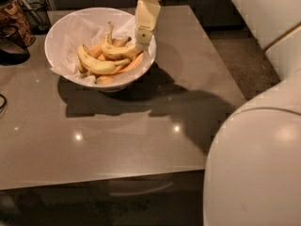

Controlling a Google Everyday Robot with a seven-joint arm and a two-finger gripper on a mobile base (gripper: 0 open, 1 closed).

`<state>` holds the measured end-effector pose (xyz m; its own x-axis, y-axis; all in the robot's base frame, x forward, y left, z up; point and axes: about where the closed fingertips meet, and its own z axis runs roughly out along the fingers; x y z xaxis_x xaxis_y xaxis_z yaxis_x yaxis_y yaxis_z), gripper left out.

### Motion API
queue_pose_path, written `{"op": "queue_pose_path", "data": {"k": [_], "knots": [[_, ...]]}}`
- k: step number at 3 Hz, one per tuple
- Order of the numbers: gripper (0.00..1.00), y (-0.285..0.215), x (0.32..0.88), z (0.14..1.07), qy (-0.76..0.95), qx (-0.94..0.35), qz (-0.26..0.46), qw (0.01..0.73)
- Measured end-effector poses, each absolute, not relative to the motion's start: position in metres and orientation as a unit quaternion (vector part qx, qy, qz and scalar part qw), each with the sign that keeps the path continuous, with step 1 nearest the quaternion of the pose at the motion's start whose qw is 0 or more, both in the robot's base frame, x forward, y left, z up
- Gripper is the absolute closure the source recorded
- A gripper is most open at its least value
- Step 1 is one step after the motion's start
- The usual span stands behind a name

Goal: Pick banana from white bowl

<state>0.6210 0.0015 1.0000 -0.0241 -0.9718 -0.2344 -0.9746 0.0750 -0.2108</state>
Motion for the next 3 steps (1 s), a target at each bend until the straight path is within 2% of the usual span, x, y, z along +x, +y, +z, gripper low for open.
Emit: {"op": "queue_pose_path", "data": {"k": [1,2,3], "knots": [[0.20,0.0106,0.6237,0.9995,0.713,-0.683,0.004,0.158],[0.22,0.0158,0.6249,0.9985,0.712,-0.685,0.005,0.156],[0.31,0.0201,0.6263,0.9941,0.713,-0.684,0.015,0.154]]}}
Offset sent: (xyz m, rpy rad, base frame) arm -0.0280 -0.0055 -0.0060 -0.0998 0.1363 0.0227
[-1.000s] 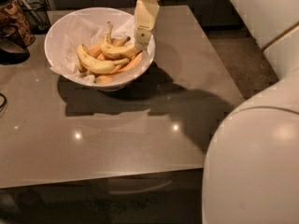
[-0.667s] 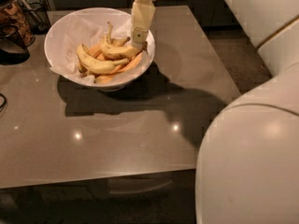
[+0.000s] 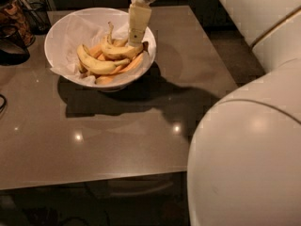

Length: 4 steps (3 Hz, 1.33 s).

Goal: Pick banana from white bowl

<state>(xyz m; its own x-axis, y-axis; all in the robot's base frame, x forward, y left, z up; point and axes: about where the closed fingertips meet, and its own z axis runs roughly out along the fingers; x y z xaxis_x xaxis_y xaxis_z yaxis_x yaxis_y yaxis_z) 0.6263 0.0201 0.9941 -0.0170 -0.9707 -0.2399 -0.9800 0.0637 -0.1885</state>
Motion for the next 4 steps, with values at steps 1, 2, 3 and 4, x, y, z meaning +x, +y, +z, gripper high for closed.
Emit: {"op": "queue_pose_path", "data": {"k": [1,2,3,4], "knots": [[0.32,0.023,0.628,0.988,0.716,-0.681,0.027,0.149],[0.34,0.024,0.629,0.982,0.723,-0.675,0.037,0.145],[0.34,0.027,0.631,0.978,0.727,-0.670,0.045,0.141],[0.44,0.035,0.634,0.975,0.727,-0.671,0.050,0.138]]}}
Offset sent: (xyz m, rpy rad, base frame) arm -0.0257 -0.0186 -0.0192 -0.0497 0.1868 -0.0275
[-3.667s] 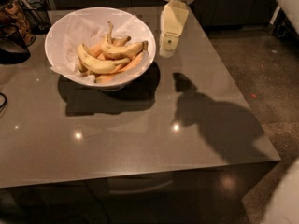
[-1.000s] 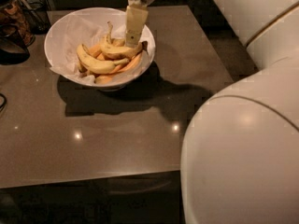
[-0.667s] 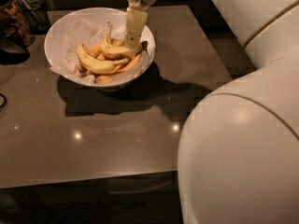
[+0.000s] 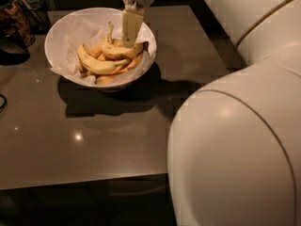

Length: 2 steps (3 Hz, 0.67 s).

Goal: Pick banana from white bowl

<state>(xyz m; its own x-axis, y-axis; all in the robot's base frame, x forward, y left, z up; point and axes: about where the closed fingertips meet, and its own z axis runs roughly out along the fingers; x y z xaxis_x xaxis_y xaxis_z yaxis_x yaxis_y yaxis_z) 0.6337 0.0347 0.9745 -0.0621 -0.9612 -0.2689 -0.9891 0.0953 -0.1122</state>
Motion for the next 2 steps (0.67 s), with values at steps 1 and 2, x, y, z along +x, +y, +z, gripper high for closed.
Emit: {"op": "queue_pose_path", "data": {"k": [1,2], "knots": [[0.36,0.0403,0.6364,0.9719,0.727,-0.671,0.053,0.136],[0.36,0.0435,0.6390,0.9702,0.727,-0.671,0.054,0.134]]}}
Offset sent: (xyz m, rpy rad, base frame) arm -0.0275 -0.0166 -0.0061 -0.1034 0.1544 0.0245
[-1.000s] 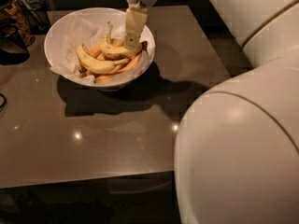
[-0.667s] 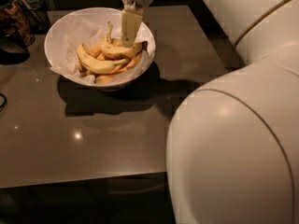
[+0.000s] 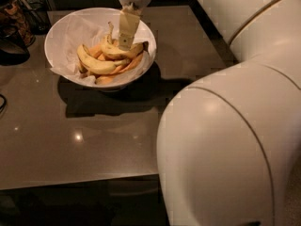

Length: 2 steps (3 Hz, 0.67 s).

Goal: Pick banana from white bowl

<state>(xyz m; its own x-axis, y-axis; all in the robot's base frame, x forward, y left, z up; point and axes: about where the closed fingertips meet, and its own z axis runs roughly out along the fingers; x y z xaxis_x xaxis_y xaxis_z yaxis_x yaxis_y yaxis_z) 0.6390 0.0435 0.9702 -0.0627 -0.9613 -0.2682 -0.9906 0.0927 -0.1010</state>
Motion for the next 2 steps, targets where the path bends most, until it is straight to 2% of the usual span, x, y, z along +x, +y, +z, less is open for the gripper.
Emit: {"op": "queue_pose_path", "data": {"k": [2], "knots": [[0.40,0.0468,0.6453,0.9622,0.729,-0.669,0.061,0.128]]}}
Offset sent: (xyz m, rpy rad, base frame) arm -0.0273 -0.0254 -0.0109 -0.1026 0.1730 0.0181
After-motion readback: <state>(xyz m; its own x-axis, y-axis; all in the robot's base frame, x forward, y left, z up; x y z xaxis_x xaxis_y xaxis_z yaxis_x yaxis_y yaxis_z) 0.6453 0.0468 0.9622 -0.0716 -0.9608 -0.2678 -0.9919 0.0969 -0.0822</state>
